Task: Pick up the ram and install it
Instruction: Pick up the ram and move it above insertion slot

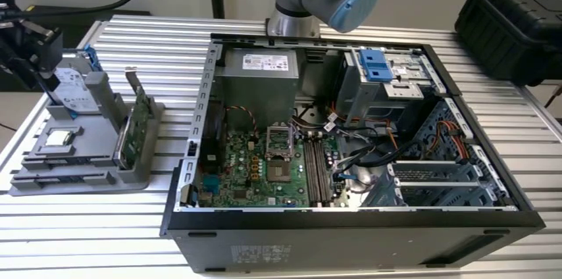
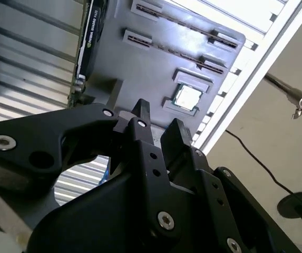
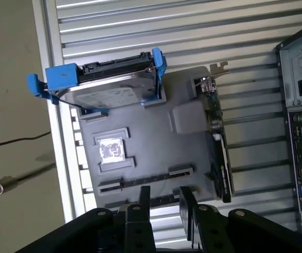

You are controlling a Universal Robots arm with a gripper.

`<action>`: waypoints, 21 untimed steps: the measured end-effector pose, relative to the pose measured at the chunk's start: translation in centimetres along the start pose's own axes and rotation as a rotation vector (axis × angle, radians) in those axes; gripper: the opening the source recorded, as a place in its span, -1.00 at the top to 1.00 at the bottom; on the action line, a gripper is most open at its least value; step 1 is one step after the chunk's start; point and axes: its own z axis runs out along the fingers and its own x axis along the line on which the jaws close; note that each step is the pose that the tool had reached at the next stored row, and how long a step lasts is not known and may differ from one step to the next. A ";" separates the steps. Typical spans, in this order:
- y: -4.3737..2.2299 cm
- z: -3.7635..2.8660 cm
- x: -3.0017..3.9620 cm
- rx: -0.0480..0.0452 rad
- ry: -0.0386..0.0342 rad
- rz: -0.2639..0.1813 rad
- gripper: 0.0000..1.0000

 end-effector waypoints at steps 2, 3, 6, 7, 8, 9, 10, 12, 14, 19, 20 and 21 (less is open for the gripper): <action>0.00 0.00 0.00 0.0001 -0.0006 0.014 -1.00; 0.00 0.00 0.00 0.0002 -0.0008 0.020 -1.00; 0.00 0.02 0.00 0.0003 -0.0018 0.041 -1.00; 0.00 0.03 0.00 0.0004 -0.0021 0.048 -1.00; -0.01 0.03 0.00 0.0005 -0.0023 0.055 -1.00; -0.01 0.05 0.00 0.0003 -0.0027 0.060 -1.00; -0.03 0.06 0.01 0.0003 -0.0031 0.066 -1.00; -0.10 0.07 -0.01 0.0004 -0.0033 0.079 -1.00; -0.18 0.08 -0.02 0.0007 -0.0032 0.092 -1.00; -0.28 0.15 -0.04 0.0014 -0.0038 0.134 -1.00; -0.29 0.16 -0.04 0.0016 -0.0039 0.142 -1.00; -0.30 0.18 -0.04 0.0018 -0.0041 0.150 -1.00</action>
